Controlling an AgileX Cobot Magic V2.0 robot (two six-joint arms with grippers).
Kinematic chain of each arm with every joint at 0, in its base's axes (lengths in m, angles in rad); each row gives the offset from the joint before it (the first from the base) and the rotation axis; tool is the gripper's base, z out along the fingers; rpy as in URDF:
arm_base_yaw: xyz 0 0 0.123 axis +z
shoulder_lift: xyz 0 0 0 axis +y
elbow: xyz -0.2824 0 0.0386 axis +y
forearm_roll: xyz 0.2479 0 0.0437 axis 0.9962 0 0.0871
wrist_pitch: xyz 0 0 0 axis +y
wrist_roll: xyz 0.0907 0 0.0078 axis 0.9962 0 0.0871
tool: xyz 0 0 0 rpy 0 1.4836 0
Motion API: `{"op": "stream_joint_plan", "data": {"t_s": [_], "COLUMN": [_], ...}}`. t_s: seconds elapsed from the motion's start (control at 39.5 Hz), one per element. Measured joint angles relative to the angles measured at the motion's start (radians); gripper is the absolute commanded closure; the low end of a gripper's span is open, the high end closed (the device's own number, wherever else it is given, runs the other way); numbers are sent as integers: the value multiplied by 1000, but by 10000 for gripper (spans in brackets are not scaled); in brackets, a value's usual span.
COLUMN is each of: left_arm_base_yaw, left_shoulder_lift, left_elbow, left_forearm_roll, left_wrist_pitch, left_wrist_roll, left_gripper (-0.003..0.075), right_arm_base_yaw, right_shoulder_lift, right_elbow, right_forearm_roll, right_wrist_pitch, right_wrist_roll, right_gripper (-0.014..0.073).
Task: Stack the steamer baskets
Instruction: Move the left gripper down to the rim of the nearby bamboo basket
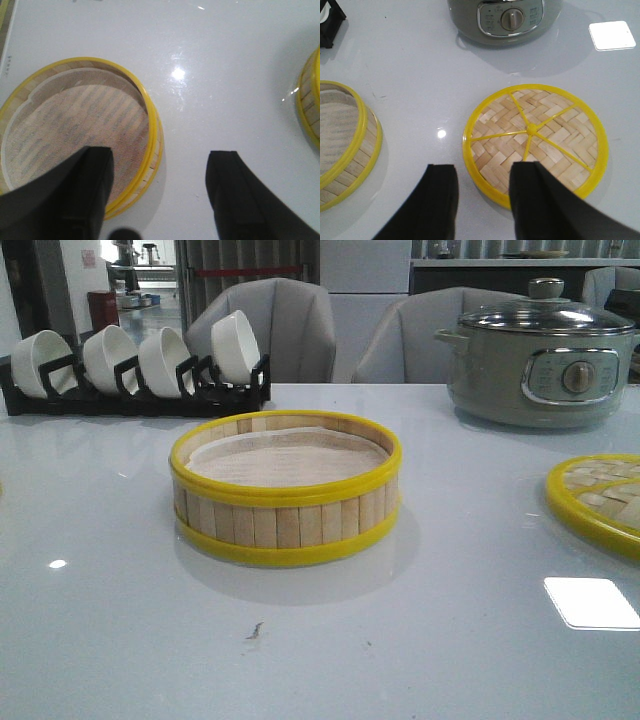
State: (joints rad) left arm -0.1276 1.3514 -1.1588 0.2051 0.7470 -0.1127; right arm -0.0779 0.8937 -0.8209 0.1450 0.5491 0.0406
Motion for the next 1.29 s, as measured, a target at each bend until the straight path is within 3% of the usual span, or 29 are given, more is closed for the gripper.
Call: {"op": "stream_joint_plan", "data": {"t_s": [0.56, 1.29], "left_arm_base_yaw": [81, 102], "left_shoulder_lift": [273, 573], "left_elbow": [-7, -168], "left_forearm_roll": [-24, -99], "left_wrist_pitch": [-163, -184], "left_wrist_roll": [-7, -7], "left_gripper": [268, 268], "right_arm_base_yaw": [0, 0], "right_shoulder_lift": [0, 0], "right_elbow": [0, 0], "right_forearm_roll": [-2, -2], "right_wrist_pitch": [4, 4], "right_wrist_roll": [0, 0], "right_gripper": [222, 222]}}
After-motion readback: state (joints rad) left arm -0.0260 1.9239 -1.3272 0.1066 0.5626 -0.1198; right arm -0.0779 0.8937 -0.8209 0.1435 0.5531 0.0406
